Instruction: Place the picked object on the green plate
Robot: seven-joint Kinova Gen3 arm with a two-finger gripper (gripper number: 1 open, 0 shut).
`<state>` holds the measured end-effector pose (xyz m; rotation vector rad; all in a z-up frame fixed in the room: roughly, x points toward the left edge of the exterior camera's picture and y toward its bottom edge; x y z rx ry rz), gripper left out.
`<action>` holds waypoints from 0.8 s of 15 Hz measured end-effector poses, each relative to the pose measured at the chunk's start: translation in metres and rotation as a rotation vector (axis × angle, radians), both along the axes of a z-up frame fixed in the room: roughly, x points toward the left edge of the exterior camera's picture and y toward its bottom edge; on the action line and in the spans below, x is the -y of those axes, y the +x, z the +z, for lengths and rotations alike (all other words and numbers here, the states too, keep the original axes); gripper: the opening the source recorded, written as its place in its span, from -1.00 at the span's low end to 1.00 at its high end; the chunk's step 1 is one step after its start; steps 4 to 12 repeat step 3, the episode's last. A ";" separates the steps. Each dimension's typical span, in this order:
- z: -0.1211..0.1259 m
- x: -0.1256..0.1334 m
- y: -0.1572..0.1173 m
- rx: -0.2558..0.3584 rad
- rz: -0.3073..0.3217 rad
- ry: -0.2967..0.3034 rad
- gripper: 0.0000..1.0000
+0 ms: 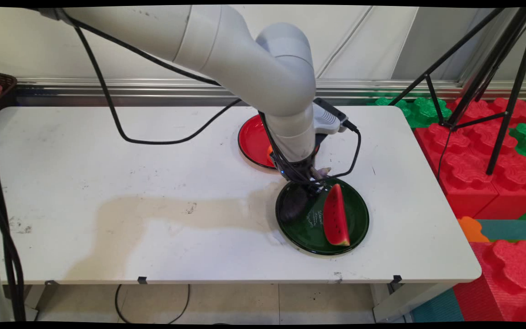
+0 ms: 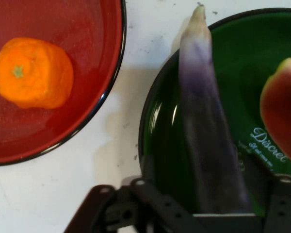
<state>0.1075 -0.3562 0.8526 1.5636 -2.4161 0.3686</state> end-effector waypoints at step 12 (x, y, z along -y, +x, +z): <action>-0.001 0.001 -0.002 0.001 -0.013 -0.012 1.00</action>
